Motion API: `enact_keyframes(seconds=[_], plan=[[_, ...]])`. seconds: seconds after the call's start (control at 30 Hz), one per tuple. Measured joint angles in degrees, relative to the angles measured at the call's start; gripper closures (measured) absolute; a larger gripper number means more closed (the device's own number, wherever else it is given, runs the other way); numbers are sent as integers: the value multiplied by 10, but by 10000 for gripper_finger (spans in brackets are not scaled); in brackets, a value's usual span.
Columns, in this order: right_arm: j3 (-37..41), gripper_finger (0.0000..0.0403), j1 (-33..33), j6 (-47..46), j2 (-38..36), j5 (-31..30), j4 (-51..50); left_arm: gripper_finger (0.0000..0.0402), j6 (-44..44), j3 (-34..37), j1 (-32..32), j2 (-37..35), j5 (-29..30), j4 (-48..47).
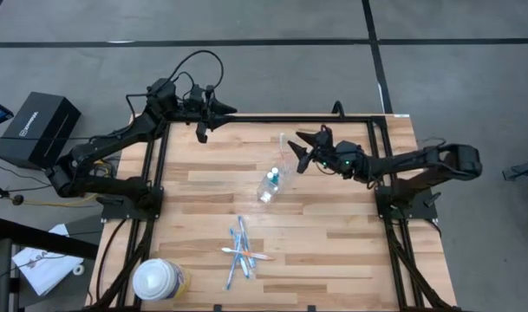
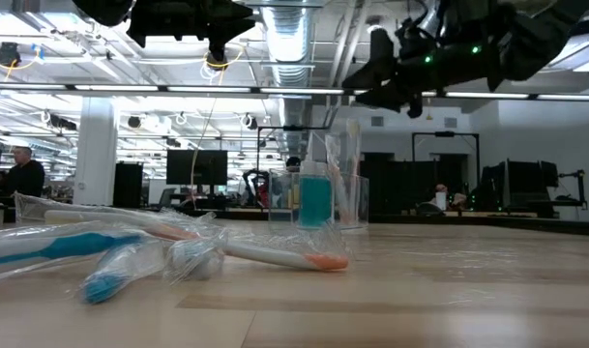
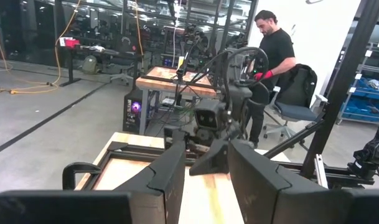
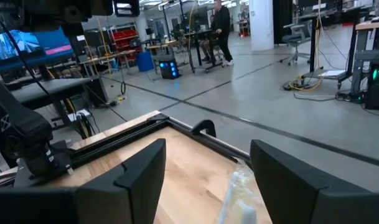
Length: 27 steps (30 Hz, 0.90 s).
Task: Pick & Place toothbrushing station
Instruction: Put the orange toothbrush into the right section of the transparent organizer
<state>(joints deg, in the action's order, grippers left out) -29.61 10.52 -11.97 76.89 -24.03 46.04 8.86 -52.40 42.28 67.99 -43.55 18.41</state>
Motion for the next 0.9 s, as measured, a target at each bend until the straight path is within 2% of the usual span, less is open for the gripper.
enact_keyframes(seconds=[0.3,0.43,0.57,0.67,0.9], plan=[[-2,179,-6,2,-70,1,-29,285,7,0,0,0,0,0],[-44,179,-14,4,-102,5,-111,285,20,0,0,0,-13,-10],[-143,180,-35,4,-121,15,-262,285,34,0,-4,0,-40,-117],[-245,180,-50,19,-124,17,-371,285,0,0,-30,0,-45,-234],[-502,180,-69,52,-102,8,-603,285,-71,0,-153,0,-18,-426]])
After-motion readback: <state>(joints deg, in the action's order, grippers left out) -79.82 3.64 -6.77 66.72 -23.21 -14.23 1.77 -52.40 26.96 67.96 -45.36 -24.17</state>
